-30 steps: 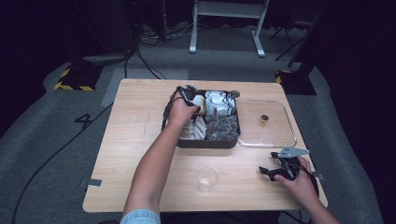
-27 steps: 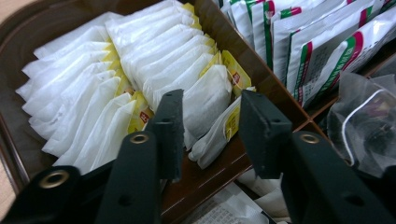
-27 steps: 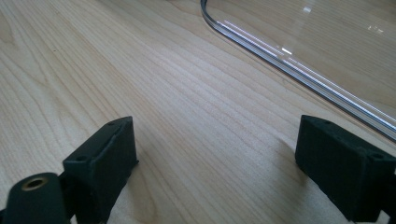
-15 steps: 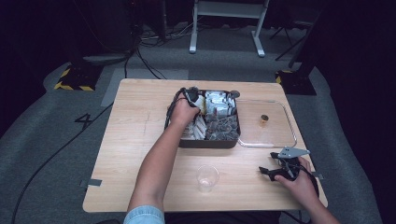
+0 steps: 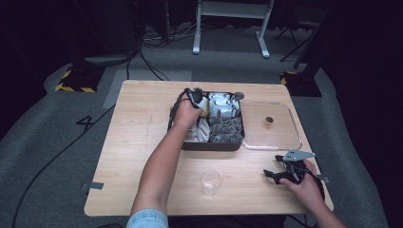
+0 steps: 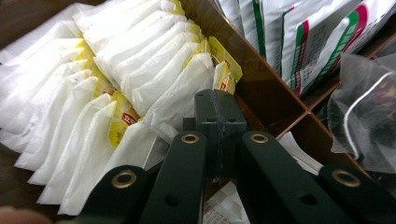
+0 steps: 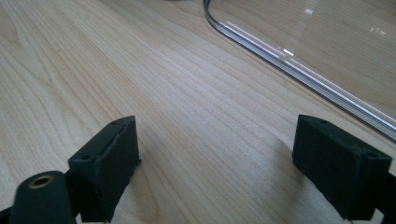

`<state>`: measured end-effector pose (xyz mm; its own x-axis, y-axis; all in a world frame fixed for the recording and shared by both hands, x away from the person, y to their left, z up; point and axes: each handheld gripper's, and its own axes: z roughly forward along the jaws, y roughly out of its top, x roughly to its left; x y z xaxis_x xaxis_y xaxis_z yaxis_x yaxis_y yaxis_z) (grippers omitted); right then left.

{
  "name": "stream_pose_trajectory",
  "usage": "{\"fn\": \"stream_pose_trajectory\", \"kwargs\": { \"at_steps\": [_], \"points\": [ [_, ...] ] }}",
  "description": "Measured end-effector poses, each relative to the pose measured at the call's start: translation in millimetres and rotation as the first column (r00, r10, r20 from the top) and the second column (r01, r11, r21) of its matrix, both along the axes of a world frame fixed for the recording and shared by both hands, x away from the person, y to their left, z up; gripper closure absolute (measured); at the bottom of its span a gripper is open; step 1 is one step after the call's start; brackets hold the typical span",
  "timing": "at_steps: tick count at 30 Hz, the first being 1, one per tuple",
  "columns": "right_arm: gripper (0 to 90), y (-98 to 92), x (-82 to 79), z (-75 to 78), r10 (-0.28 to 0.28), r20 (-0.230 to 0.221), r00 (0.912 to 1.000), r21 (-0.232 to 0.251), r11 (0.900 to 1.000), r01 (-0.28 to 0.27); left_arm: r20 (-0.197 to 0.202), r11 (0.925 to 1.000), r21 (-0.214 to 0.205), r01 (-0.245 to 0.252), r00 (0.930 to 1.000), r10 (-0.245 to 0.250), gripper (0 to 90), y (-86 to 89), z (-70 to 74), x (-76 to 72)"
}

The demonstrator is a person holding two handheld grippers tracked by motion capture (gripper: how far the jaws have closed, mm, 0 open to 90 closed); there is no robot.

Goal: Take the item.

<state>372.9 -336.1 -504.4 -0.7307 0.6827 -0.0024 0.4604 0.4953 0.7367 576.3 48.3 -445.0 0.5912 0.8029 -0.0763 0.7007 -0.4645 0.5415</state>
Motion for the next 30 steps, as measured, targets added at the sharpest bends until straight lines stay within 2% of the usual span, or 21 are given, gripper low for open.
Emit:
{"fn": "stream_pose_trajectory", "kwargs": {
  "at_steps": [6,14,19,25,27,30],
  "points": [
    [14.7,0.0,0.0,0.0,0.0,0.0,1.0,-0.001,1.0,0.0,0.03,0.9997,-0.024,0.009,0.9995,-0.008,90.0,3.1,11.2,-0.4],
    [14.7,0.0,0.0,0.0,0.0,0.0,1.0,0.0,1.0,0.0,0.08,0.9961,-0.084,0.026,0.9966,-0.019,90.0,7.6,32.6,-4.1],
    [14.7,0.0,0.0,0.0,0.0,0.0,1.0,0.0,1.0,0.0,0.097,0.9952,-0.092,0.032,0.995,-0.023,90.0,12.6,40.6,-5.2],
    [14.7,0.0,0.0,0.0,0.0,0.0,1.0,0.0,1.0,0.0,0.111,0.9909,-0.123,0.054,0.993,-0.04,90.0,20.5,48.4,-5.3],
    [14.7,0.0,0.0,0.0,0.0,0.0,1.0,0.0,1.0,0.0,0.124,0.9893,-0.129,0.068,0.9909,-0.052,90.0,23.7,51.9,-6.1],
    [14.7,-0.1,0.0,0.0,0.0,0.0,1.0,0.0,1.0,0.0,0.148,0.9837,-0.16,0.081,0.9873,-0.057,90.0,27.4,57.9,-9.8]
  ]
}}
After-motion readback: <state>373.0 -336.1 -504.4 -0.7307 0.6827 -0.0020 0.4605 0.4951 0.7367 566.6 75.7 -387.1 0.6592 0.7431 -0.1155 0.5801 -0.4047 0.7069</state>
